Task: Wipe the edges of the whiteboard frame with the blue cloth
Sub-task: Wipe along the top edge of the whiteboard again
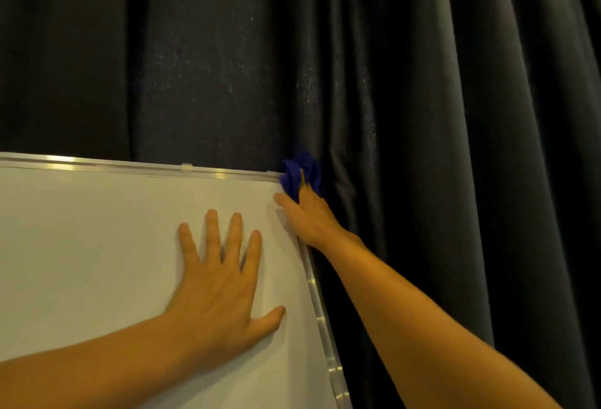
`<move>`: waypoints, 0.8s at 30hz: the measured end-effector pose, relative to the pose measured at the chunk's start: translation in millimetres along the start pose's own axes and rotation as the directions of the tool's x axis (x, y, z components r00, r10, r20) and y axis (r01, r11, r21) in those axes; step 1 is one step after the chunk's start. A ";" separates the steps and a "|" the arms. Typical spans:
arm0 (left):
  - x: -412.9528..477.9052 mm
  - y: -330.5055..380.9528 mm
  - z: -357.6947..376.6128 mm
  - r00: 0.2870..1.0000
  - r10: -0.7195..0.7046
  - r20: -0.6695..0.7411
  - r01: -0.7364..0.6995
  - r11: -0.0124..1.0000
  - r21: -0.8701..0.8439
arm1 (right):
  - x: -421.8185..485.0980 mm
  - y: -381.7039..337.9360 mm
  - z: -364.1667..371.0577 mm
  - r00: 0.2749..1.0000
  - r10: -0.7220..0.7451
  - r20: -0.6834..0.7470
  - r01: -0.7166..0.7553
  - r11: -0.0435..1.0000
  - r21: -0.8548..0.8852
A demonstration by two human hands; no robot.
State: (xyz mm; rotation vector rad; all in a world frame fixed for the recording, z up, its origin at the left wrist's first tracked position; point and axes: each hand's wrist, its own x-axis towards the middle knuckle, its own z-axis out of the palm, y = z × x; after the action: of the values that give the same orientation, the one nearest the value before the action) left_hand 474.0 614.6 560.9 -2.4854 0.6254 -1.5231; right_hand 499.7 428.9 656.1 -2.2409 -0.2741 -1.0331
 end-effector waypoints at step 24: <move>-54.2 13.7 14.6 0.913 0.407 -0.027 -0.407 0.908 -0.102 | -225.3 29.9 52.8 0.911 0.385 -0.148 -0.387 0.922 0.019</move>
State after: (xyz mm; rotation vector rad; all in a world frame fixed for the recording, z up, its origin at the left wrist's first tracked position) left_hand 461.8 624.3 505.2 -2.2276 1.1687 -1.3631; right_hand 394.0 456.6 449.9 -2.0966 0.2344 -0.9758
